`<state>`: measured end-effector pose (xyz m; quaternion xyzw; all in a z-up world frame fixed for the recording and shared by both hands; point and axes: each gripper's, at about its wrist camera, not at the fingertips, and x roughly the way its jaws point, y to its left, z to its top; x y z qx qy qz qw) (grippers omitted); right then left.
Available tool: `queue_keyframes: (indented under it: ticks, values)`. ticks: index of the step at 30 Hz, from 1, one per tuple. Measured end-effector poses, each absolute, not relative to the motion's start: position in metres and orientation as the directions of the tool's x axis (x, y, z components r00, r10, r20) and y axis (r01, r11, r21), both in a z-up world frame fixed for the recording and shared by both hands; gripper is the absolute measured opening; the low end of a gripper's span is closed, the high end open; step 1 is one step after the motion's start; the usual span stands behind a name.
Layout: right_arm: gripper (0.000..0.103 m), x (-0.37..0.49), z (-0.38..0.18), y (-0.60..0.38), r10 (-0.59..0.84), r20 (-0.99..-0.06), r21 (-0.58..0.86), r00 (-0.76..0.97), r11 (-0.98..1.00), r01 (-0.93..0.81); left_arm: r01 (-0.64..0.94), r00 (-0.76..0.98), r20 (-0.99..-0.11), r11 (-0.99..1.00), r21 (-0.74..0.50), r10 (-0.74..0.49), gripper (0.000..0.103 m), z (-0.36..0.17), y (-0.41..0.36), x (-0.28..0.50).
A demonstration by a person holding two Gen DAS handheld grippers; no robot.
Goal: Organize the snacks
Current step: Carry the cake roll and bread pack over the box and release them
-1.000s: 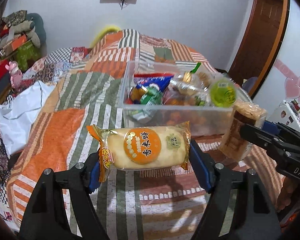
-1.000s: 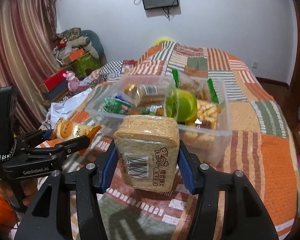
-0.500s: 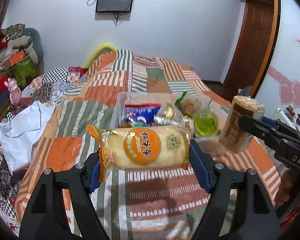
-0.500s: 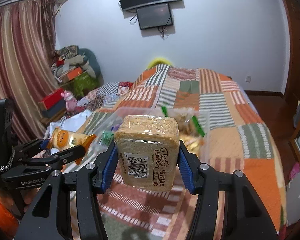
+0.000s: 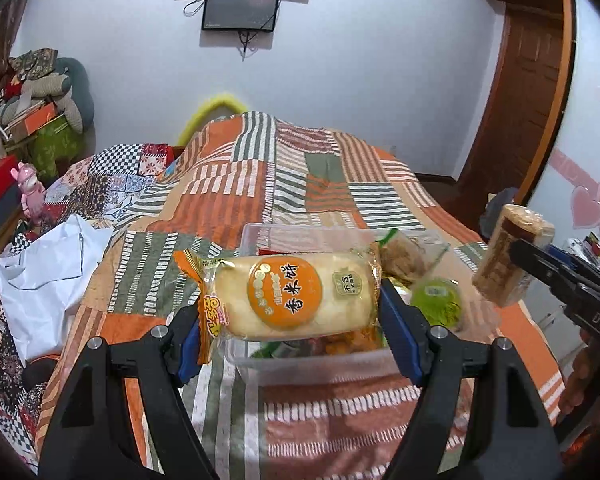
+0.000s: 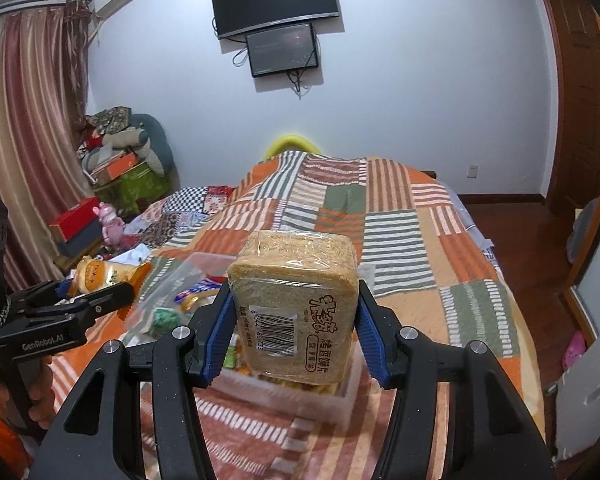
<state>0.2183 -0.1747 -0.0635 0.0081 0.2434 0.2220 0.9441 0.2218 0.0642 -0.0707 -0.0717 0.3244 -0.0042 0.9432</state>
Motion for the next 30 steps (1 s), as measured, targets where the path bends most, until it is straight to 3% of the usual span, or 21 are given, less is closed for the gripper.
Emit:
queue_keyframes:
  ticks: [8, 30]
  values:
    - [0.052, 0.237, -0.071, -0.173, 0.376, -0.482, 0.07, 0.791, 0.917, -0.393, -0.067, 0.764, -0.644, 0.99, -0.123, -0.029, 0.075, -0.085, 0.069, 0.255]
    - [0.053, 0.268, -0.093, -0.152, 0.372, -0.571, 0.014, 0.732, 0.896, -0.443, -0.074, 0.704, -0.699, 0.967, -0.242, -0.122, 0.078, -0.119, 0.071, 0.305]
